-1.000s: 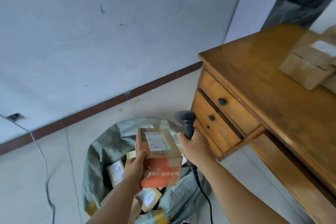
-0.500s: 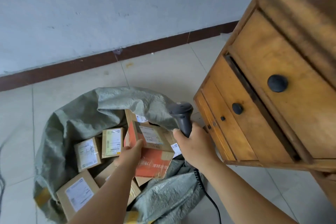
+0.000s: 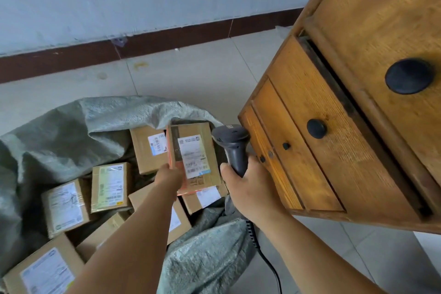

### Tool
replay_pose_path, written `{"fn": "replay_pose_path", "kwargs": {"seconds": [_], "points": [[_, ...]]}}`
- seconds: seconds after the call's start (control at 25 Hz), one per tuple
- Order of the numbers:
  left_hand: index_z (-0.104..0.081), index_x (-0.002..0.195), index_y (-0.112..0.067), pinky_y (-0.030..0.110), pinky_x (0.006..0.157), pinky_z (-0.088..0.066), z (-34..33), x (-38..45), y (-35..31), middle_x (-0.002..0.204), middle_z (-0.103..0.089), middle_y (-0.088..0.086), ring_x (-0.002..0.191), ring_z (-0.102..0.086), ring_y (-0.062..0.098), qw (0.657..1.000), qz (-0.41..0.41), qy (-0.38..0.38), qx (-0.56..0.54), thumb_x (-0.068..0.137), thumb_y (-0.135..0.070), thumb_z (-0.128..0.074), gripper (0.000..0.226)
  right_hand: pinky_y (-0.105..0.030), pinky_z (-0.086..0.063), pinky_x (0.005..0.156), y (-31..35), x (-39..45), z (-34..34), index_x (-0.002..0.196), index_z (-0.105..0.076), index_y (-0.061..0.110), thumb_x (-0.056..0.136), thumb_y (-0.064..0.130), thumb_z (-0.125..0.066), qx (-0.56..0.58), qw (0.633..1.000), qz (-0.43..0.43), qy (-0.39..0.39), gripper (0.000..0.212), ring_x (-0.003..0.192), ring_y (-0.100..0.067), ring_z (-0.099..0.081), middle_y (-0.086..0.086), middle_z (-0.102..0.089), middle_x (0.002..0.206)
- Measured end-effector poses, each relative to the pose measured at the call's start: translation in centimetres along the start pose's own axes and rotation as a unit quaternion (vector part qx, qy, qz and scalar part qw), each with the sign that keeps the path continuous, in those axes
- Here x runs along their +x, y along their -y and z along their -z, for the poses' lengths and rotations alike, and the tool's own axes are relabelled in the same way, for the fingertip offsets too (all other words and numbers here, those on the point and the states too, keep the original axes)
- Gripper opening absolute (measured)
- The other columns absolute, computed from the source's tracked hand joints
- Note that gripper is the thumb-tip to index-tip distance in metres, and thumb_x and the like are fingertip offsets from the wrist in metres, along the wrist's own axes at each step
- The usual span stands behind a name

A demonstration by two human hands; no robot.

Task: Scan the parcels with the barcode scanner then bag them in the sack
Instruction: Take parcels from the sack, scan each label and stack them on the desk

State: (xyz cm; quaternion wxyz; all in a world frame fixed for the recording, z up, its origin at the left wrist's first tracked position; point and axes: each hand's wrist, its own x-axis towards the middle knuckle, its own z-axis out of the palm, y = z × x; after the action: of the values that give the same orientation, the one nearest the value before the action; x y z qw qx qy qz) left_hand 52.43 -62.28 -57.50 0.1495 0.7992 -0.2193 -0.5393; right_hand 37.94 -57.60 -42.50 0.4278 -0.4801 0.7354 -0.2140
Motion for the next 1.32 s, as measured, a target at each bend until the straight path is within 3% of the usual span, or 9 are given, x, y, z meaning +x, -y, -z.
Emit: {"fn": "replay_pose_path", "kwargs": {"seconds": [0.2, 0.36, 0.52, 0.68, 0.8, 0.96, 1.08, 1.2, 1.32], "points": [[-0.036, 0.147, -0.016, 0.031, 0.081, -0.044, 1.7, -6.2, -1.9, 0.124, -0.057, 0.012, 0.101, -0.056, 0.027, 0.998, -0.03, 0.034, -0.042, 0.101, -0.023, -0.044, 0.047, -0.011, -0.034, 0.041, 2.7, -2.4, 1.3, 0.089, -0.05, 0.015, 0.091, 0.025, -0.058, 0.005, 0.999, -0.008, -0.032, 0.013, 0.046, -0.003, -0.045, 0.008, -0.043, 0.058], [-0.039, 0.145, -0.023, 0.046, 0.106, -0.04, 4.7, -14.3, -5.4, 0.142, -0.049, 0.009, 0.125, -0.05, 0.031, 0.988, -0.093, 0.102, -0.075, 0.096, -0.038, -0.048, 0.051, -0.022, -0.029, 0.047, 7.3, -7.8, 4.7, 0.08, -0.047, 0.018, 0.091, 0.023, -0.057, 0.057, 0.995, -0.011, -0.075, 0.016, 0.046, -0.012, -0.037, 0.003, -0.041, 0.055], [-0.048, 0.138, -0.022, 0.049, 0.102, -0.045, 7.4, -24.3, -8.1, 0.129, -0.06, 0.007, 0.114, -0.058, 0.029, 0.973, -0.158, 0.159, -0.054, 0.087, -0.051, -0.051, 0.058, -0.031, -0.034, 0.054, 11.8, -15.6, 10.0, 0.08, -0.051, 0.004, 0.091, 0.023, -0.058, 0.116, 0.982, -0.017, -0.148, 0.023, 0.058, -0.032, -0.049, -0.016, -0.049, 0.064], [-0.05, 0.136, -0.011, 0.042, 0.094, -0.048, 8.5, -36.2, -11.2, 0.125, -0.061, 0.013, 0.105, -0.063, 0.028, 0.942, -0.248, 0.226, -0.032, 0.097, -0.037, -0.048, 0.047, -0.045, -0.052, 0.063, 15.3, -24.4, 16.3, 0.076, -0.052, 0.006, 0.088, 0.021, -0.059, 0.17, 0.958, -0.031, -0.229, 0.02, 0.082, -0.041, -0.066, -0.015, -0.059, 0.07], [-0.047, 0.139, -0.016, 0.04, 0.095, -0.049, 7.8, -44.3, -12.1, 0.126, -0.06, 0.006, 0.099, -0.062, 0.018, 0.913, -0.303, 0.275, 0.001, 0.098, -0.042, -0.045, 0.048, -0.048, -0.052, 0.064, 16.7, -31.2, 21.3, 0.086, -0.056, -0.003, 0.089, 0.021, -0.059, 0.196, 0.938, -0.051, -0.283, 0.024, 0.08, -0.045, -0.064, -0.017, -0.065, 0.073], [-0.042, 0.142, -0.021, 0.046, 0.103, -0.044, 4.9, -53.3, -12.6, 0.135, -0.054, 0.004, 0.116, -0.056, 0.024, 0.879, -0.342, 0.331, 0.038, 0.097, -0.047, -0.045, 0.052, -0.039, -0.044, 0.062, 16.5, -38.6, 27.3, 0.082, -0.053, 0.004, 0.09, 0.021, -0.057, 0.217, 0.907, -0.068, -0.355, 0.019, 0.075, -0.042, -0.064, -0.025, -0.067, 0.078], [-0.04, 0.144, -0.02, 0.048, 0.107, -0.041, 1.7, -59.0, -12.2, 0.139, -0.05, 0.003, 0.124, -0.051, 0.026, 0.848, -0.378, 0.364, 0.067, 0.097, -0.049, -0.043, 0.056, -0.046, -0.055, 0.072, 15.4, -42.8, 31.6, 0.095, -0.056, 0.0, 0.09, 0.024, -0.057, 0.246, 0.882, -0.081, -0.394, 0.025, 0.085, -0.038, -0.069, -0.007, -0.069, 0.074], [-0.042, 0.142, -0.021, 0.046, 0.107, -0.041, -2.8, -64.7, -11.8, 0.136, -0.053, 0.001, 0.123, -0.052, 0.024, 0.833, -0.395, 0.376, 0.089, 0.098, -0.047, -0.041, 0.052, -0.048, -0.056, 0.079, 13.0, -46.2, 36.3, 0.102, -0.059, 0.003, 0.091, 0.027, -0.057, 0.259, 0.861, -0.087, -0.43, 0.026, 0.075, -0.02, -0.072, -0.006, -0.071, 0.078], [-0.039, 0.144, -0.024, 0.046, 0.107, -0.041, -7.8, -70.1, -11.8, 0.139, -0.05, 0.001, 0.124, -0.051, 0.024, 0.831, -0.394, 0.383, 0.086, 0.098, -0.047, -0.042, 0.052, -0.038, -0.054, 0.068, 10.5, -49.1, 41.7, 0.103, -0.061, -0.004, 0.092, 0.026, -0.056, 0.262, 0.852, -0.094, -0.443, 0.033, 0.06, -0.01, -0.066, -0.015, -0.073, 0.083]]}}
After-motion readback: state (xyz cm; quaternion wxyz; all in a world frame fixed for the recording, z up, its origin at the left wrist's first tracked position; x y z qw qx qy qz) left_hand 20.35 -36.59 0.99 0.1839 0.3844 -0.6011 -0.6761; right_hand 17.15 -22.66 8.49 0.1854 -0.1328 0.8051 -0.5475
